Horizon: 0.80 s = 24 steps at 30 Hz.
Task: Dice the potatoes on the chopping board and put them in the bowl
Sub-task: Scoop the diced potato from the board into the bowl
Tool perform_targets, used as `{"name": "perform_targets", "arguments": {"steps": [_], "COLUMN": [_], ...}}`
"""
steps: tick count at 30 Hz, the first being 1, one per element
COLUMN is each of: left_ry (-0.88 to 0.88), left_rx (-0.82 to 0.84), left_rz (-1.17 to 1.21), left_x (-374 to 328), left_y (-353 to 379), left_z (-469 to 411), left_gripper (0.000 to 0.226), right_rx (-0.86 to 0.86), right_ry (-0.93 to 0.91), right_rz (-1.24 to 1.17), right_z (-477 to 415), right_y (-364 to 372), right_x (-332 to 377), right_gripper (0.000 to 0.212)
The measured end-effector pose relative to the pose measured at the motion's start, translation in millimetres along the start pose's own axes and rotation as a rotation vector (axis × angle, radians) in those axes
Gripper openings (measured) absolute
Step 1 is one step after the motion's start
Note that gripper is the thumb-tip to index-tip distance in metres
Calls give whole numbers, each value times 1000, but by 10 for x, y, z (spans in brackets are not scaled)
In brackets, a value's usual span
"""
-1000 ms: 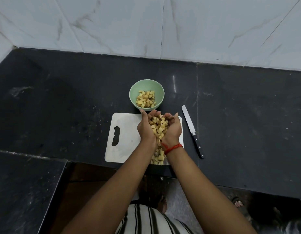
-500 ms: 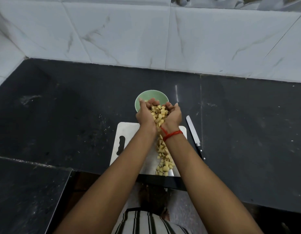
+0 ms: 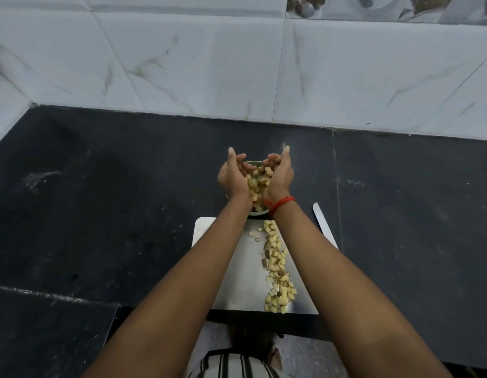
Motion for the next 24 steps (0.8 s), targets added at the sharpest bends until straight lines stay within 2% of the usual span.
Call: {"name": "perform_targets", "arguments": {"steps": [4, 7, 10, 15, 21, 24], "left_ry": [155, 228, 253, 243, 402, 584], "left_rx": [69, 92, 109, 111, 318, 400], "left_rz": [-105, -169, -206, -186, -289, -453], "left_x": [-6, -5, 8, 19, -37, -99], "left_y": [-11, 26, 60, 63, 34, -16], "left_z": [-74, -97, -114, -88, -8, 67], "left_gripper": [43, 43, 45, 44, 35, 26], "right_rx": [49, 39, 15, 80, 26, -22], "right_ry": [-186, -259, -272, -287, -354, -447], "right_rz": [167, 191, 202, 247, 244, 438], "right_z": [-37, -24, -50, -49, 110, 220], "right_y": [13, 35, 23, 4, -111, -333], "right_x": [26, 37, 29, 5, 199, 332], "right_gripper": [49, 47, 45, 44, 39, 31]}}
Point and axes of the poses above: each hand's wrist, its own z-axis away from the middle knuckle, its own y-axis out of the palm, x = y × z, the point moved 2 cm from there along -z, towards the middle knuckle, and after that the axes turned 9 degrees about y, right-handed, at the moved point
